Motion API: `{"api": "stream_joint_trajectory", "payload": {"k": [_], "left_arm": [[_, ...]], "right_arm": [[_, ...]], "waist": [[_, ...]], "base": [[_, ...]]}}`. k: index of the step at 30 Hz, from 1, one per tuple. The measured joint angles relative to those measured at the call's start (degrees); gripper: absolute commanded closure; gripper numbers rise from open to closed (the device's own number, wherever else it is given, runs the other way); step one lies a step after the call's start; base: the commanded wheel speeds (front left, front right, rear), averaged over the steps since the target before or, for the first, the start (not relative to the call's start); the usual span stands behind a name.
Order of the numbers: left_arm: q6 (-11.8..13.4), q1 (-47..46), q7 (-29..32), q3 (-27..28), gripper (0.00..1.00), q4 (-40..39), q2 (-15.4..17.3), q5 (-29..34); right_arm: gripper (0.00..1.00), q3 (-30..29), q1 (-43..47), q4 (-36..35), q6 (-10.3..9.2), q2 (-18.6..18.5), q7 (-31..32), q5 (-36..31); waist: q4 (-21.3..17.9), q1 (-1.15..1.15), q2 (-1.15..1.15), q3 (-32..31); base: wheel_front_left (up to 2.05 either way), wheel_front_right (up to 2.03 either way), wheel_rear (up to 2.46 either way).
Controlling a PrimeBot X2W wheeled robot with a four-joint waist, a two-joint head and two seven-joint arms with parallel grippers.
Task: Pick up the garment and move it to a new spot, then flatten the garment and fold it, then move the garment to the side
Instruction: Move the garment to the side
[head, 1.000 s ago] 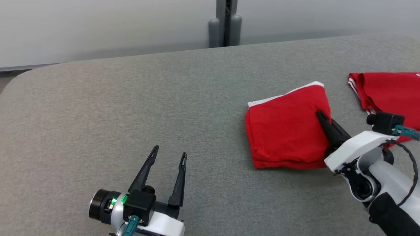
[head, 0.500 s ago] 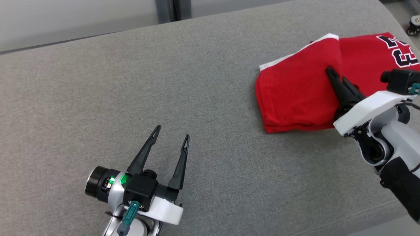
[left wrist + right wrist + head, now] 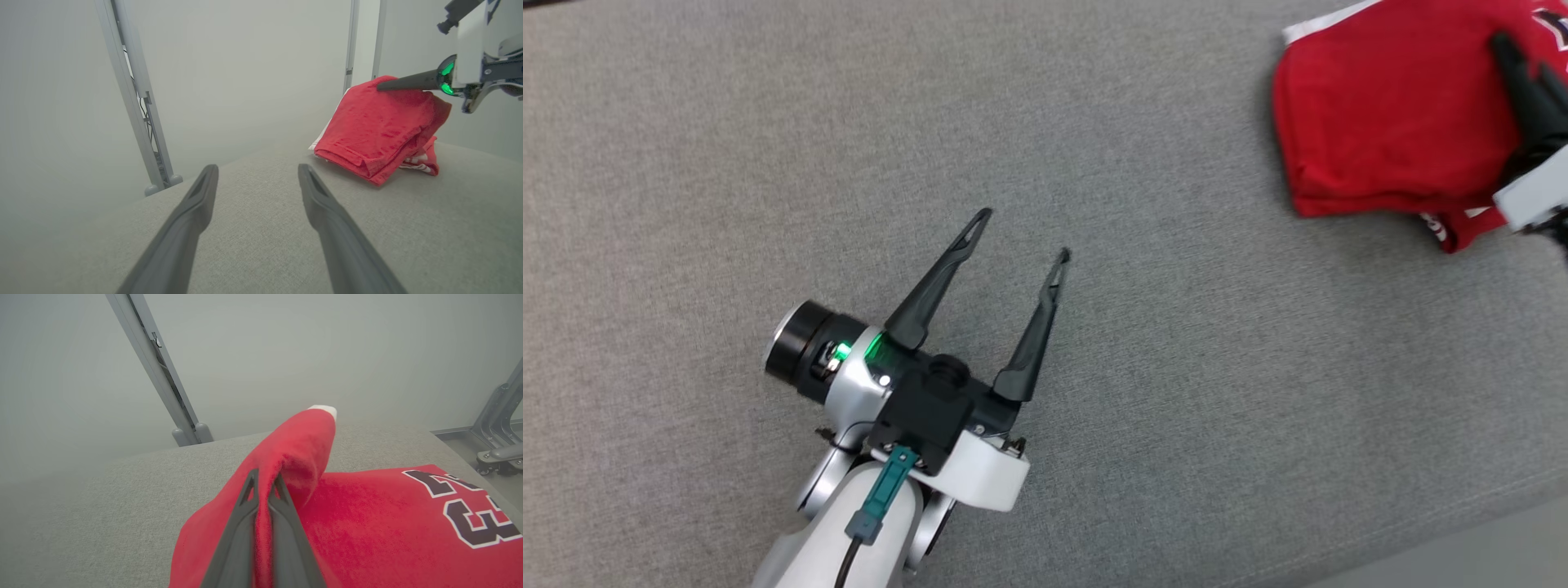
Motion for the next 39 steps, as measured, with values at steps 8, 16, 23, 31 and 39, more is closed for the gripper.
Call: {"api": "stream_joint_trajectory", "payload": {"k": [8, 16, 23, 31, 39], "left_arm": [[-1.8, -4.7, 2.8, -2.3, 0.0, -3.9, -0.2, 0.8], [-2.6, -6.8, 4.1, -3.3, 0.0, -4.9, 0.2, 1.3], [-2.9, -7.9, 4.4, -4.2, 0.0, -5.1, 0.3, 1.3], [-3.1, -8.6, 4.1, -4.6, 0.0, -5.0, 0.5, 1.2], [-2.8, -8.5, 3.9, -5.1, 0.0, -4.8, 0.7, 0.6]], "right_arm": [[1.0, 0.5, -2.8, -0.1, 0.0, -6.6, 1.6, 2.4], [1.0, 1.2, -4.1, 3.7, 0.01, -9.1, 2.6, 3.4], [1.0, 4.3, -9.0, 12.5, 0.01, -9.1, 1.7, -4.0], [0.98, 5.4, -13.9, 23.5, 0.01, -5.7, 0.1, -13.5], [0.0, -0.5, -16.5, 29.5, 0.02, -5.3, -0.1, -21.6]], "waist": [[0.4, 0.0, 0.0, 4.6], [-0.3, 0.0, 0.0, 7.8], [0.1, 0.0, 0.0, 9.7], [1.8, 0.0, 0.0, 10.0], [2.7, 0.0, 0.0, 8.9]], "base": [[0.0, 0.0, 0.0], [0.0, 0.0, 0.0], [0.0, 0.0, 0.0], [0.0, 0.0, 0.0], [0.0, 0.0, 0.0]]}}
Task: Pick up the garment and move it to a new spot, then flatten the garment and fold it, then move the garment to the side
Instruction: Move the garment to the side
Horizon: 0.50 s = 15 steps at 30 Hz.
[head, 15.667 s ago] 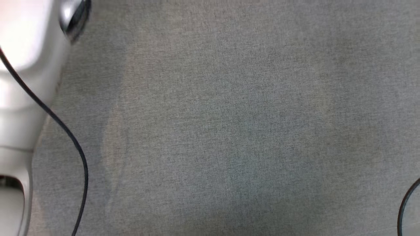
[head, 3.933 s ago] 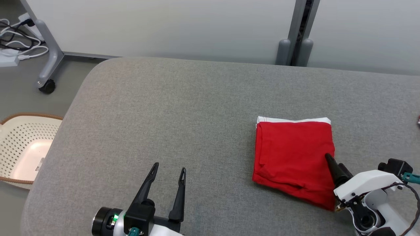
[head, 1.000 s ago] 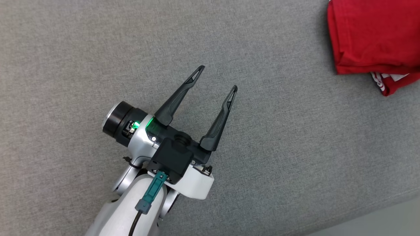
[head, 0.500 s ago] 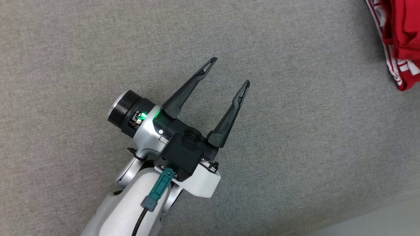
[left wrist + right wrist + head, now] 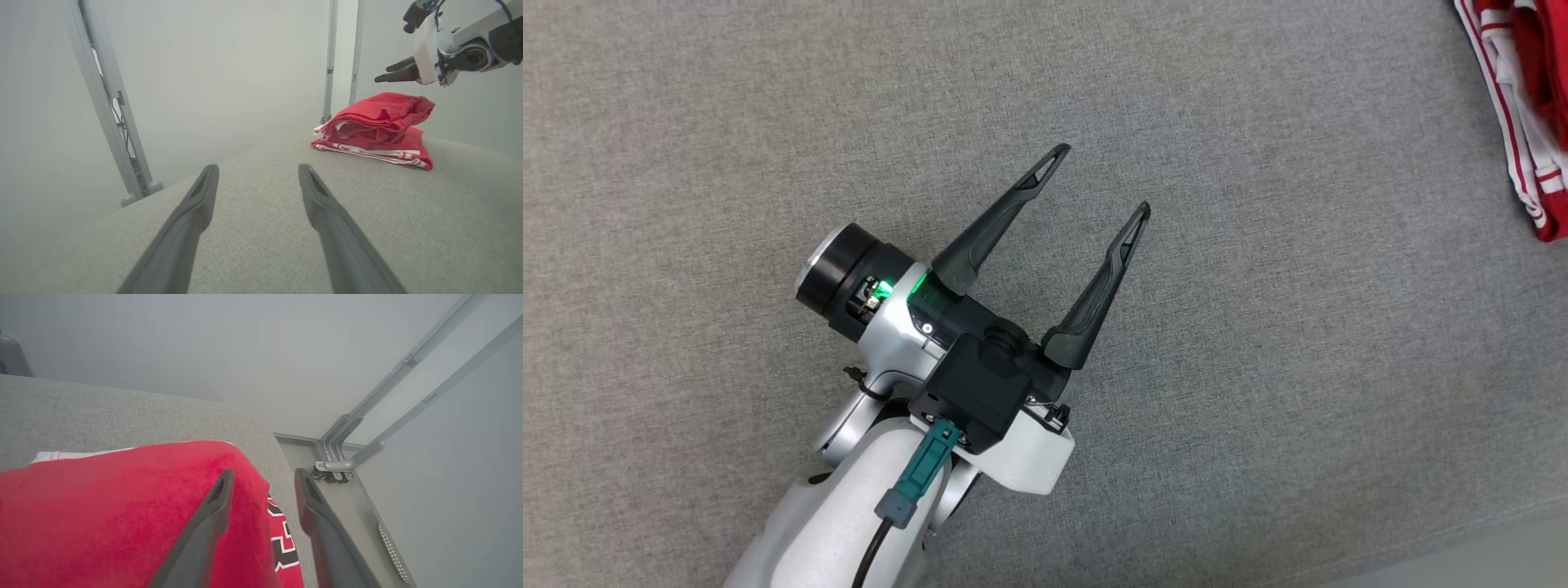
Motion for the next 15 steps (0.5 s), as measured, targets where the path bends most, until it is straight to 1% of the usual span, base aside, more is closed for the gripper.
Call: {"api": "stream_joint_trajectory", "payload": {"k": [3, 8, 10, 12, 15], "left_arm": [[0.1, 0.3, -0.1, -0.3, 0.0, 0.3, -0.1, -0.5], [0.6, 1.0, -0.5, -0.4, 0.0, 0.7, -0.3, -1.4], [1.1, 1.5, -0.8, -0.1, 0.0, 0.9, -0.4, -1.8], [1.8, 2.6, -1.2, 0.4, 0.0, 1.3, -0.4, -2.4], [2.8, 4.2, -1.9, 1.2, 0.0, 2.0, -0.8, -4.3]], "right_arm": [[0.0, -3.8, -0.8, 1.2, -0.01, -0.2, 0.0, -4.3], [0.0, -9.1, 0.0, 1.8, -0.01, 1.4, 0.0, -10.9], [0.0, -11.9, 0.6, -0.3, -0.01, 2.7, 0.0, -13.2], [0.0, -15.1, 2.0, -3.7, -0.01, 4.8, 0.0, -15.4], [0.0, -20.2, 6.6, -9.0, -0.01, 8.0, -0.1, -17.6]], "waist": [[0.2, 0.0, 0.0, -1.0], [0.5, 0.0, 0.0, -3.1], [0.7, 0.0, 0.0, -4.1], [1.0, 0.0, 0.0, -5.1], [1.6, 0.0, 0.0, -7.0]], "base": [[0.0, 0.0, 0.0], [0.0, 0.0, 0.0], [0.0, 0.0, 0.0], [0.0, 0.0, 0.0], [0.0, 0.0, 0.0]]}}
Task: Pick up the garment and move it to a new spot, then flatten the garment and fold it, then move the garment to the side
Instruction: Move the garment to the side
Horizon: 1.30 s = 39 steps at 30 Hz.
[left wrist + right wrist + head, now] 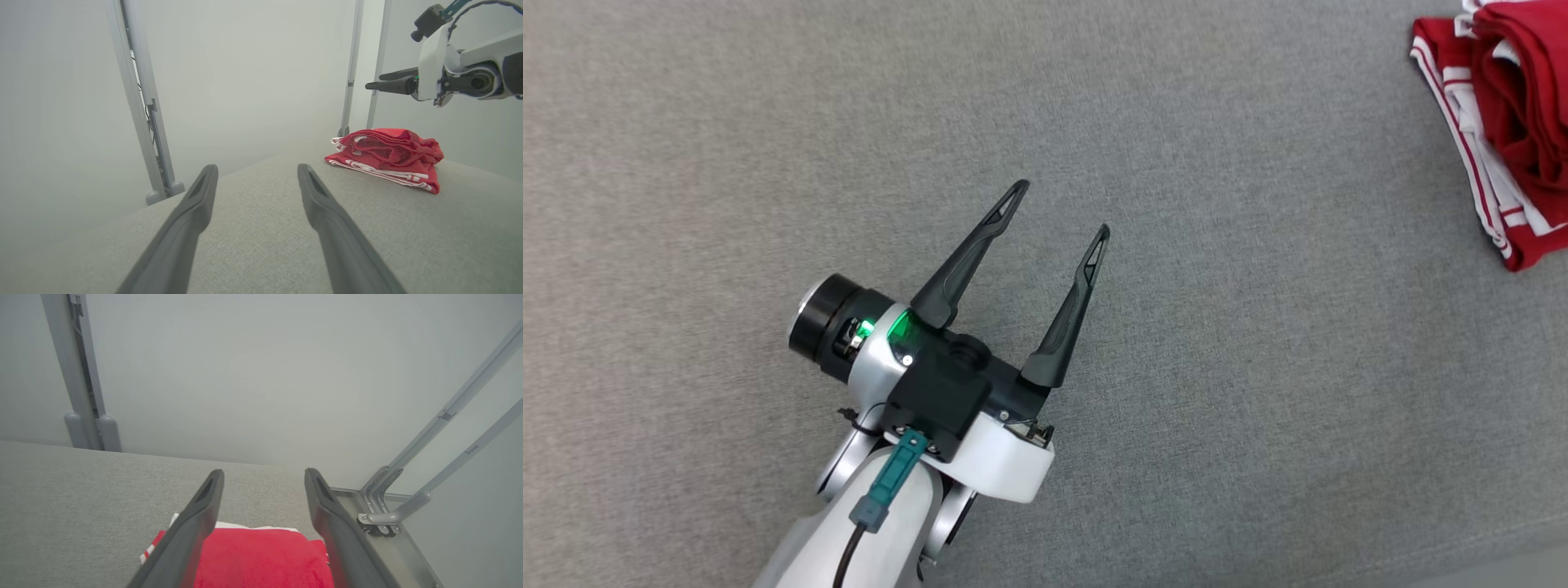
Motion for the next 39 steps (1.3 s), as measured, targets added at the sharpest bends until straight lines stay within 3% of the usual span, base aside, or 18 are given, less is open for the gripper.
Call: {"api": "stream_joint_trajectory", "payload": {"k": [6, 14, 26, 32, 39], "left_arm": [[3.0, 4.1, -1.1, 2.4, 0.0, 1.5, -0.5, -3.4], [6.8, 11.7, -2.5, 8.9, 0.0, 3.7, -0.2, -9.2], [8.8, 20.1, -3.3, 18.1, 0.0, 6.7, -0.1, -13.4], [7.5, 24.6, -3.3, 21.8, 0.0, 5.4, 0.1, -11.2], [2.5, 27.9, -3.3, 23.3, 0.0, 3.9, -0.6, -8.7]], "right_arm": [[0.0, -7.2, 10.3, -11.3, 0.0, 5.1, 0.0, -5.3], [0.0, -10.5, 25.0, -24.9, 0.0, 12.5, -0.1, -11.0], [0.0, -16.6, 43.2, -41.6, 0.0, 21.2, -0.1, -16.1], [0.0, -18.5, 51.1, -47.1, 0.0, 23.2, -0.1, -19.3], [0.0, -22.0, 61.0, -51.2, 0.0, 25.4, 0.0, -22.0]], "waist": [[2.2, 0.0, 0.0, -4.6], [6.0, 0.0, 0.0, -12.0], [10.7, 0.0, 0.0, -23.1], [11.2, 0.0, 0.0, -27.1], [10.7, 0.0, 0.0, -30.1]], "base": [[0.0, 0.0, 0.0], [0.0, 0.0, 0.0], [0.0, 0.0, 0.0], [0.0, 0.0, 0.0], [0.0, 0.0, 0.0]]}}
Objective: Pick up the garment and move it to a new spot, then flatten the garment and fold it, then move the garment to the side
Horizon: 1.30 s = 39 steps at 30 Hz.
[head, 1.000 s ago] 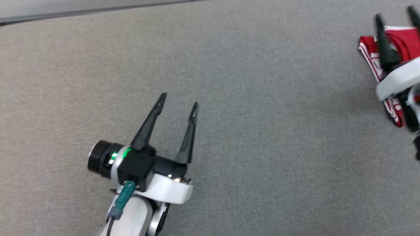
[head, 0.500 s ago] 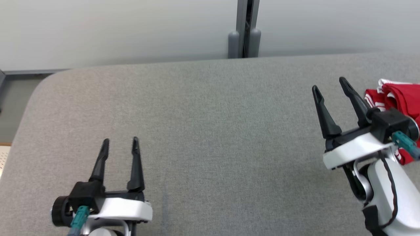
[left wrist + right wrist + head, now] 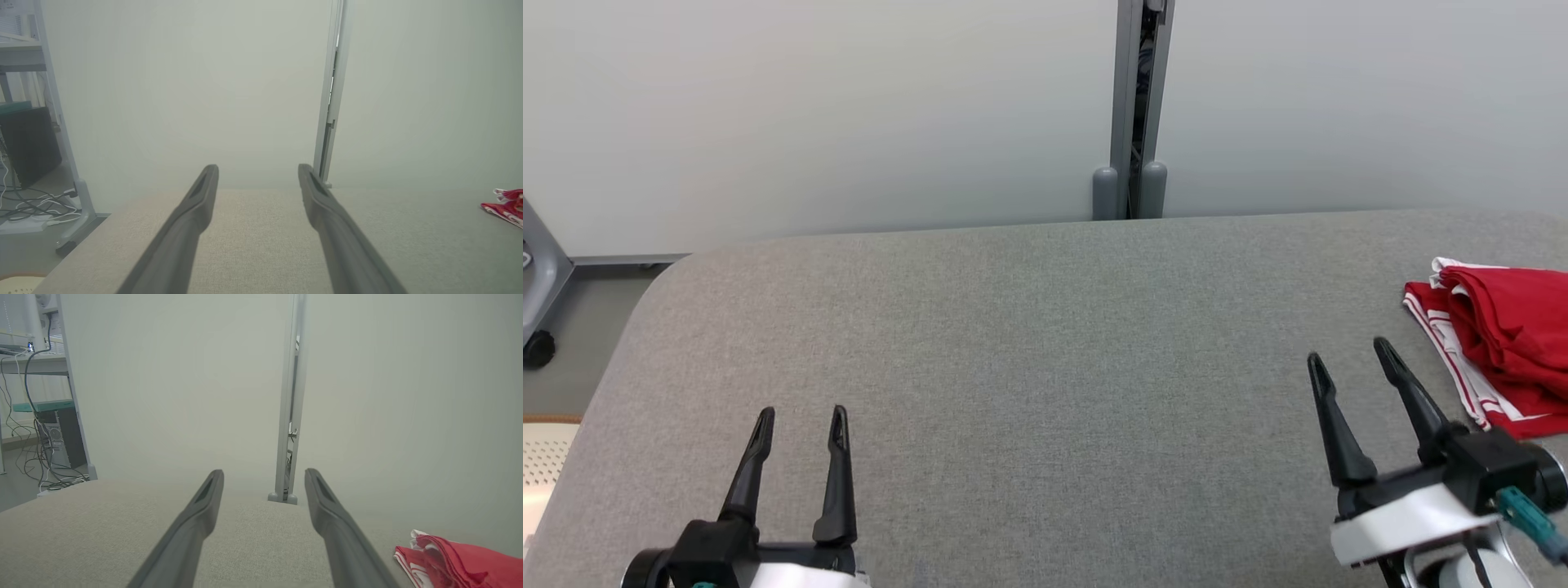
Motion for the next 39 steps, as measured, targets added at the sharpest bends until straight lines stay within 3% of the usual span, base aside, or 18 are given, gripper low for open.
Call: {"api": "stream_joint_trajectory", "payload": {"k": [5, 11, 25, 26, 30, 39], "left_arm": [[-2.2, 2.0, 0.0, 0.9, 0.0, 1.9, -0.8, 1.1], [-2.4, 4.0, 0.0, 1.9, 0.0, 6.6, -1.4, 2.1], [-2.7, 3.3, 0.0, 2.5, 0.0, 7.7, -1.5, 1.1], [-2.6, 3.2, 0.0, 2.4, 1.0, 7.7, -1.5, 1.4], [-2.7, 4.4, 0.4, 2.3, 1.0, 9.4, -1.9, 0.6], [-3.7, 4.0, 2.8, 3.0, 1.0, 9.2, -1.8, -9.3]], "right_arm": [[0.0, -1.9, 5.9, -1.3, 0.0, 1.1, 0.0, -0.3], [0.0, -2.4, 10.5, -2.1, 0.0, 2.2, 0.0, 0.5], [0.0, -2.8, 10.4, -3.0, 0.0, 2.7, 0.0, 0.3], [1.0, -2.8, 10.4, -2.9, 0.0, 2.7, 0.0, 0.3], [1.0, -2.6, 11.7, -1.4, 0.0, 2.9, 0.1, 1.0], [1.0, -3.3, 11.6, -1.5, 0.0, 2.5, 2.3, 12.0]], "waist": [[-0.7, 0.0, 0.0, -1.2], [-1.7, 0.0, 0.0, -1.9], [-2.5, 0.0, 0.0, -1.7], [-2.4, 0.0, 0.0, -1.7], [-2.4, 0.0, 0.0, -1.6], [-2.4, 0.0, 0.0, -1.3]], "base": [[0.0, 0.0, 0.0], [0.0, 0.0, 0.0], [0.0, 0.0, 0.0], [0.0, 0.0, 0.0], [0.0, 0.0, 0.0], [0.0, 0.0, 0.0]]}}
